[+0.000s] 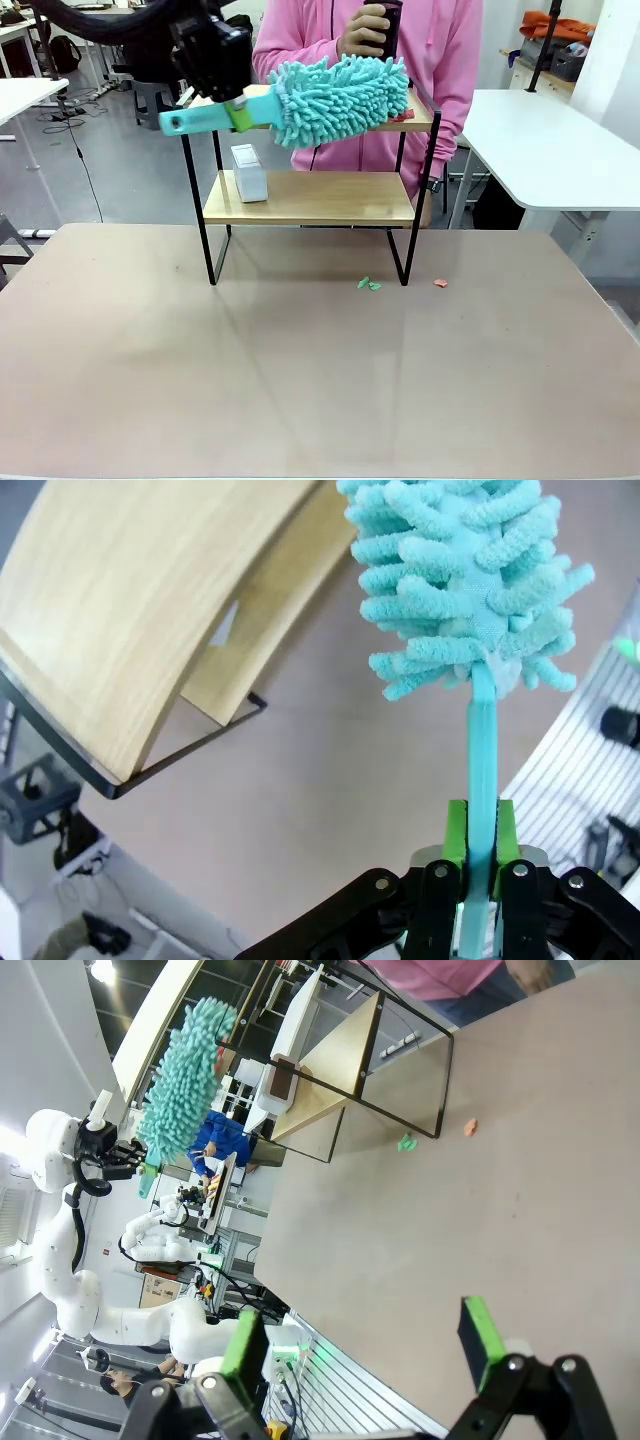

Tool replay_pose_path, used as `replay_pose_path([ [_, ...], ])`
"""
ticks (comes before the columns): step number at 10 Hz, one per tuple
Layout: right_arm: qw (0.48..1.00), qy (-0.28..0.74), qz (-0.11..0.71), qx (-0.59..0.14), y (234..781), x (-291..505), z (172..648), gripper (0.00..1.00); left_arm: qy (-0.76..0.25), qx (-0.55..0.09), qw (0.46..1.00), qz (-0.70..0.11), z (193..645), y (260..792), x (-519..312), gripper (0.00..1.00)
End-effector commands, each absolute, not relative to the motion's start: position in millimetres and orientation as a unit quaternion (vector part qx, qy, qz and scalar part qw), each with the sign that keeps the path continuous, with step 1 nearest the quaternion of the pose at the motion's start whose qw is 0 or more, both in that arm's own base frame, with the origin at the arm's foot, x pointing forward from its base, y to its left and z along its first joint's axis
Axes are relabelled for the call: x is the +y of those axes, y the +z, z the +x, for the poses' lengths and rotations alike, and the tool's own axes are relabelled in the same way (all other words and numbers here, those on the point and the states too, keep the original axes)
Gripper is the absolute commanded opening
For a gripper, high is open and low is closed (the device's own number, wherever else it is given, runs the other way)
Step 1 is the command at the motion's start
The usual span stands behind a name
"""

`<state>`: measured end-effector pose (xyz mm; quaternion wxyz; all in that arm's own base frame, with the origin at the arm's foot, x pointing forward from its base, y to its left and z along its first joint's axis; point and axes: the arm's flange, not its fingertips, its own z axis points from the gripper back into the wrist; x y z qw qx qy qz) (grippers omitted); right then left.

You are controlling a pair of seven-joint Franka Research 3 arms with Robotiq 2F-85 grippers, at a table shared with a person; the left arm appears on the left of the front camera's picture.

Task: Clean the shelf.
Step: Clean the remaining tier of the Shelf with the Duster once objects are removed.

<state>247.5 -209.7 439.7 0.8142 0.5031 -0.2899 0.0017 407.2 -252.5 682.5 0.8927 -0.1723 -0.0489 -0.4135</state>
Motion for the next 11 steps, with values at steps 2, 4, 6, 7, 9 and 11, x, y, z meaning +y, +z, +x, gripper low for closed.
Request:
replay_pose_path([
  [2, 0.807, 0.011, 0.506, -0.304, 441.3, -210.2, 250.7, 1.0, -0.524, 0.002, 0.825, -0.211, 392.2, 687.6, -208.8, 0.12],
  [4, 0.807, 0.011, 0.506, -0.304, 441.3, -210.2, 250.7, 1.0, -0.576, 0.034, 0.776, -0.256, 385.0, 689.6, -185.2, 0.12],
  [6, 0.807, 0.011, 0.506, -0.304, 441.3, -210.2, 250.7, 1.0, -0.554, 0.012, 0.785, -0.276, 386.8, 694.3, -168.3, 0.12],
  [7, 0.807, 0.011, 0.506, -0.304, 441.3, -210.2, 250.7, 1.0, -0.546, 0.009, 0.788, -0.285, 386.1, 694.4, -161.7, 0.12],
  [9, 0.807, 0.011, 0.506, -0.304, 441.3, -210.2, 250.7, 1.0, -0.531, 0.006, 0.794, -0.296, 386.1, 689.6, -145.0, 0.12],
  [11, 0.807, 0.011, 0.506, -0.304, 441.3, -210.2, 250.7, 1.0, -0.505, -0.002, 0.805, -0.311, 386.7, 684.6, -123.0, 0.12],
])
